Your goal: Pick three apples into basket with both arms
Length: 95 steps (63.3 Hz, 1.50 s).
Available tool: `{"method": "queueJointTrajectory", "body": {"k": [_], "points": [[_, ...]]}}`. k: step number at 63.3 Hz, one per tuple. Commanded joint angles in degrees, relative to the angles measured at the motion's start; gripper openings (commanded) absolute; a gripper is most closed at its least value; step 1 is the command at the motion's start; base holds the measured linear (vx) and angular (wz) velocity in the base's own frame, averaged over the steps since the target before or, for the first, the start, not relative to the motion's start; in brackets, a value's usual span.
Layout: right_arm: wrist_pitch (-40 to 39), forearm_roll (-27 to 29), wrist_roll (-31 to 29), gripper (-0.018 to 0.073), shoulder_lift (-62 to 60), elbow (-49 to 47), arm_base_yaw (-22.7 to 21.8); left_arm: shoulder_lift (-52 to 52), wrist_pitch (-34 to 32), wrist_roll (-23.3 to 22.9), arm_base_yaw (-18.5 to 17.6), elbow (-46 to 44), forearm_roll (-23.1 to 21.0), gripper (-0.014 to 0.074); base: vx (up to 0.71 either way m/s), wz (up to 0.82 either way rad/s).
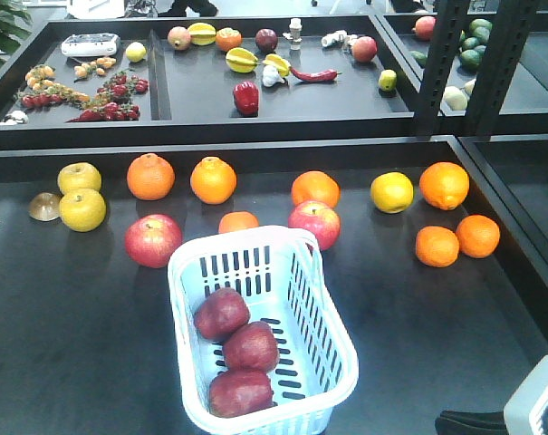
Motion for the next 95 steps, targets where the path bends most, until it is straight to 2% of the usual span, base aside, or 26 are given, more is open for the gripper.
{"method": "queueJointTrajectory", "body": {"k": [1,51,59,75,80,95], "points": [[-3.33,0.20,-0.21,-0.0005,-0.11,-1.54,0.00,-0.86,-3.91,-0.31,-0.07,-1.38,0.02,-0.0006,0.00,0.00],[-2.89,0.20,-0.21,-0.0005,-0.11,-1.34,0.00,-0.80,-3.91,-0.32,-0.13,-1.44,0.02,-0.0006,0.00,0.00],[-3.20,-2.72,-1.25,-0.0005,-1.32,0.00,0.00,-0.80,-3.91,-0.32,-0.13,-1.44,0.02,-0.0006,0.00,0.00],[-14.91,-1.71,-1.42,-0.0005,-14.47,11.63,-0.23,-0.80,-3.91,-0.32,-0.13,-1.44,0.02,-0.0006,0.00,0.00],[-16.27,-1.12,-0.11,-0.0005,-19.20,13.44,-2.74,-0.80,-3.91,-0.32,-0.13,-1.44,0.02,-0.0006,0.00,0.00],[-16.00,-3.33,6.90,-0.0005,-28.56,16.57,-16.87,-0.80,-3.91,-0.32,-0.13,-1.44,0.02,-0.0006,0.00,0.00]]}}
